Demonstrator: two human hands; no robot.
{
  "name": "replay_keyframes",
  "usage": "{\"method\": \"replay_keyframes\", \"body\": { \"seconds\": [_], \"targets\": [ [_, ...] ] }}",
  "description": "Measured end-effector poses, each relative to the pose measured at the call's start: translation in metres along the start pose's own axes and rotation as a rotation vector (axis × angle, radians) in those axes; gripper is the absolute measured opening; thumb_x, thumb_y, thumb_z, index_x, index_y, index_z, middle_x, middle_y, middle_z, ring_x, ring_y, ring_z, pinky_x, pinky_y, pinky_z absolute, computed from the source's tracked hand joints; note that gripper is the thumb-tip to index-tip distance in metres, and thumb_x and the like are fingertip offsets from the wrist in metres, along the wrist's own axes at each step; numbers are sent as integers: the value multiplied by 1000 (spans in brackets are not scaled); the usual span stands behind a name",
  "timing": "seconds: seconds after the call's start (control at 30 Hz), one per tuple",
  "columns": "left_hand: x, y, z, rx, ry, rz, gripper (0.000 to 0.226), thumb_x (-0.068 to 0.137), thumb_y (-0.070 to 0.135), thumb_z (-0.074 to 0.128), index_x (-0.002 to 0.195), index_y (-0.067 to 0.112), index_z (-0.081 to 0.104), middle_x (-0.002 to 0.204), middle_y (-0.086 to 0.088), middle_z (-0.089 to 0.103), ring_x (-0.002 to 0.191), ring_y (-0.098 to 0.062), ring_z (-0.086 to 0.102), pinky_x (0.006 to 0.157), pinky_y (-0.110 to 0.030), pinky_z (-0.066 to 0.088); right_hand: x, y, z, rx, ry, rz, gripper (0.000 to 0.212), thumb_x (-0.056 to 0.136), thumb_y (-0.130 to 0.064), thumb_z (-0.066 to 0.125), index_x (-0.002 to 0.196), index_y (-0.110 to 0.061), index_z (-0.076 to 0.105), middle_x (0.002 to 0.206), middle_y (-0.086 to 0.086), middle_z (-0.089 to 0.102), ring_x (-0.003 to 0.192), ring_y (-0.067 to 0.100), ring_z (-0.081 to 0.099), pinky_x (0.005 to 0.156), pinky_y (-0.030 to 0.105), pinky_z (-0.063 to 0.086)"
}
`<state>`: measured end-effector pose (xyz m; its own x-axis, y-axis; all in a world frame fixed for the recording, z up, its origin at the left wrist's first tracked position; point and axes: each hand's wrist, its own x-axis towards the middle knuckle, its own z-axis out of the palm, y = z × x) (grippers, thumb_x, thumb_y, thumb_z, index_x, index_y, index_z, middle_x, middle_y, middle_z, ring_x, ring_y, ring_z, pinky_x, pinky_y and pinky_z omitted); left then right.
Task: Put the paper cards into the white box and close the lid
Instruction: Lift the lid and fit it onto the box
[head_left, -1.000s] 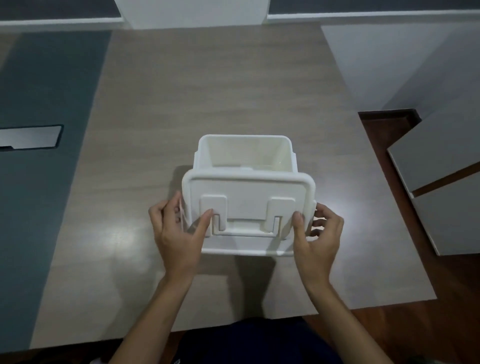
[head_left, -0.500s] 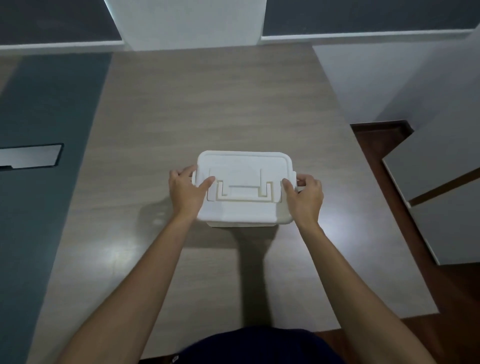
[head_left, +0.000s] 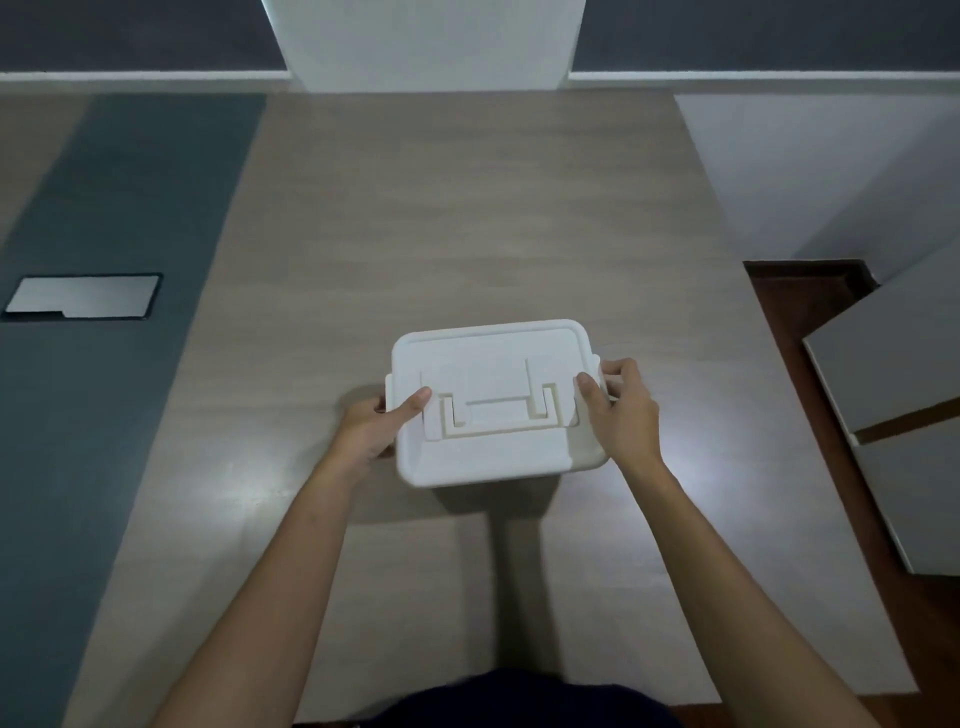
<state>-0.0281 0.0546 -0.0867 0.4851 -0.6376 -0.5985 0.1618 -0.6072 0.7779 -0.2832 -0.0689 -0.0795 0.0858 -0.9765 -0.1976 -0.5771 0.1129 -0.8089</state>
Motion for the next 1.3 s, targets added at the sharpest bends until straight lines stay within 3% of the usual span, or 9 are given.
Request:
{"method": "replay_keyframes", "body": {
  "seconds": [0.13, 0.3, 0.47, 0.63, 0.77, 0.9, 0.97, 1.1, 1.3],
  "targets": [
    [1, -6, -8, -5, -18, -73, 74, 59, 69, 75, 108, 15, 70, 100, -2, 77, 92, -21, 73, 87, -43, 58, 0, -4, 8, 25, -34, 19, 29, 95, -33, 54, 116, -13, 51, 107, 1, 63, 91, 18, 58, 59, 15, 38],
    [4, -2, -11, -31, -43, -103, 70, 65, 65, 74, 110, 11, 69, 103, -4, 77, 93, -22, 73, 74, -33, 58, 6, -5, 10, 100, -80, 102, 29, 93, -35, 56, 116, -19, 48, 103, 2, 62, 82, 9, 58, 59, 19, 40],
    [7, -2, -13, -65, -55, -101, 67, 68, 62, 75, 111, 11, 69, 103, -4, 77, 95, -23, 72, 86, -39, 57, 12, 0, 6, 214, -187, 260, 45, 89, -43, 61, 126, -19, 50, 113, -2, 61, 94, 14, 62, 73, 31, 49],
    [-1, -7, -18, -271, -58, -97, 31, 82, 28, 74, 101, 4, 70, 106, -13, 74, 85, -21, 72, 91, -40, 53, 11, 6, 11, 236, -220, 310, 40, 88, -45, 60, 103, -9, 67, 100, 1, 69, 95, 23, 65, 70, 31, 49],
    [0, -8, -18, -355, -28, -113, 44, 80, 20, 77, 114, -5, 66, 111, -17, 73, 106, -32, 68, 100, -45, 50, 8, 5, 16, 294, -197, 343, 30, 89, -41, 60, 94, -13, 68, 99, 1, 71, 94, 23, 66, 81, 40, 55],
    [7, 9, -16, -294, 70, -29, 39, 74, 22, 82, 104, 0, 69, 102, -10, 75, 94, -29, 71, 85, -37, 57, 11, 2, 17, 321, -183, 359, 26, 87, -40, 63, 87, -14, 67, 96, 3, 71, 90, 24, 67, 81, 42, 55],
    [13, 16, -15, -223, 179, 61, 43, 72, 20, 84, 106, 2, 65, 103, -10, 72, 88, -25, 68, 74, -31, 54, 16, 0, 17, 316, -118, 328, 29, 84, -39, 68, 89, -10, 68, 91, 4, 71, 87, 24, 67, 74, 38, 55],
    [18, 18, -5, 4, 372, 174, 52, 72, 27, 83, 112, 7, 58, 105, -5, 66, 91, -21, 65, 82, -33, 53, 18, -6, 26, 41, 89, 107, 29, 80, -40, 66, 87, -12, 66, 97, 6, 61, 87, 24, 61, 70, 31, 47],
    [10, 3, 10, 107, 529, 371, 35, 82, 27, 74, 110, 11, 61, 103, 0, 71, 90, -16, 66, 81, -32, 53, 4, -6, 37, -102, 203, -134, 42, 97, -26, 54, 135, -7, 53, 94, 5, 53, 86, 16, 48, 78, 24, 36]
  ]
}}
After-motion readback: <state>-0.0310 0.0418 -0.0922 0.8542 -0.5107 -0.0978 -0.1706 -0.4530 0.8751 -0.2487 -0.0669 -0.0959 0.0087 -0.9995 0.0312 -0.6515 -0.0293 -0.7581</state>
